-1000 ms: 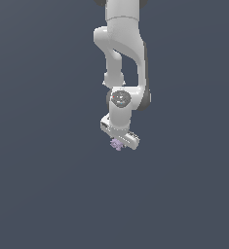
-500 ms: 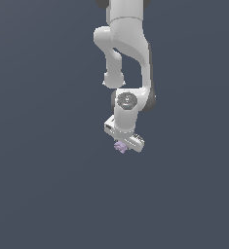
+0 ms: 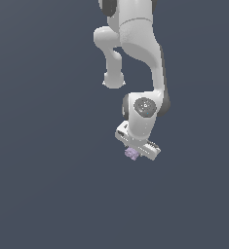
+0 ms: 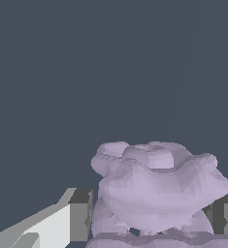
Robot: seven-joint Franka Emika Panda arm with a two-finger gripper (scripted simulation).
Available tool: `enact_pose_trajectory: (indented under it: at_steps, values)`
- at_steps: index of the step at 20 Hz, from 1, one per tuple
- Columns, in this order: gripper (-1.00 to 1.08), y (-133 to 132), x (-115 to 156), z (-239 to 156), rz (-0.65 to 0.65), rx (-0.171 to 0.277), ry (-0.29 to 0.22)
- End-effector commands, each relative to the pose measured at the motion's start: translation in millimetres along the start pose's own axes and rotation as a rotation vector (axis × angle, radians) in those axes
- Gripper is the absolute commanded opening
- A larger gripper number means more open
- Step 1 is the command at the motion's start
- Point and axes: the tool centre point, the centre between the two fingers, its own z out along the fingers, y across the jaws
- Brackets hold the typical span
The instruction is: Pick up the object and move it to a goal position.
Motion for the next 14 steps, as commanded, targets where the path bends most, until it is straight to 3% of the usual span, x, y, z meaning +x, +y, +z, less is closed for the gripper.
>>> enact_pose_trajectory:
  at_steps: [1,7,14]
  values:
    - [-1.0,-15,1,-2,0.001,-0.001,0.0]
    - [-1.0,-37,3,-5,0.001,-0.001,0.0]
    - [-1.0,-44,5,-6,0.001,-0.001,0.0]
